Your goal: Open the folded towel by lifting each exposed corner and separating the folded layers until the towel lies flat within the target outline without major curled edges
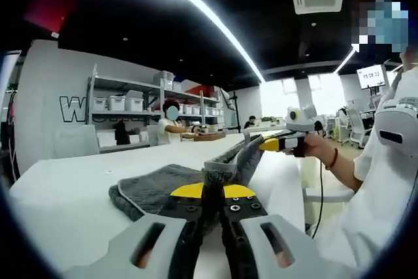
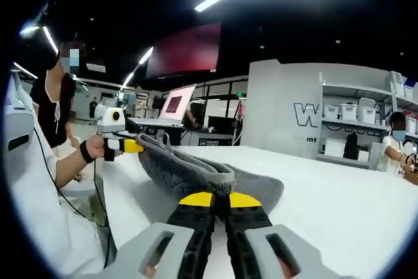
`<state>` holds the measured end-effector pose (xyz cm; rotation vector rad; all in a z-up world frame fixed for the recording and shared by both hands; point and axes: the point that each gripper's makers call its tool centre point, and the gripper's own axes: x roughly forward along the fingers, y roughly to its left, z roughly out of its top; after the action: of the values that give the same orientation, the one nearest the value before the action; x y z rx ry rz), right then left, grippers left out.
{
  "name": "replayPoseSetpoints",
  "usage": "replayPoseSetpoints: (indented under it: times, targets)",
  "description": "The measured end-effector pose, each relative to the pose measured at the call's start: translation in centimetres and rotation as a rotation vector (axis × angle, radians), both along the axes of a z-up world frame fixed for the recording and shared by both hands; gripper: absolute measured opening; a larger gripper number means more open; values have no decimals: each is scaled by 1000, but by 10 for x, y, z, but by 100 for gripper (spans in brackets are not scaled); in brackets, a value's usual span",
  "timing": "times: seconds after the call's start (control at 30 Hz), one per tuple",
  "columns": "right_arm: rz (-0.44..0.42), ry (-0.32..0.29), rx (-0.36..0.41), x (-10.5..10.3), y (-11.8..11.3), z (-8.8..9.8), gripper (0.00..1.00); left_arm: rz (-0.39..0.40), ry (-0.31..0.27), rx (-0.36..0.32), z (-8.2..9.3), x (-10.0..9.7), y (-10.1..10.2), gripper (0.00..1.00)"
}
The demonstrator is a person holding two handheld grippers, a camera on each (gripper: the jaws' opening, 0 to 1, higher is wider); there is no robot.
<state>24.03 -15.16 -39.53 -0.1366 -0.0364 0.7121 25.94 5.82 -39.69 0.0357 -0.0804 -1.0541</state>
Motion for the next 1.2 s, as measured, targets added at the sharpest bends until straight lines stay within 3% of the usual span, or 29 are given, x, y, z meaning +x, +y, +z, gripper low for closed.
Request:
replayPoseSetpoints:
  times: [0.4,0.53,0.63,0.87,0.97,1.2]
  targets:
    - [35,2,-52,-13,4,-5,0,-25,20,25,-10,-11,0,6]
    - [44,19,-62,-16,0,-9,1,-100,27,73,-19,-23,-6,7]
    - [56,33,-65,-18,-1,-11,1,-97,29,74,-20,-23,-6,7]
    - [64,19,-92,-24,-3,-8,2,-135,34,94,-25,-29,-7,9]
    - [67,18,-96,-26,-4,-8,2,-159,68,81,-29,-31,-6,9]
    - [75,1,-120,-32,-10,-4,1,-174,58,106,-32,-34,-5,11]
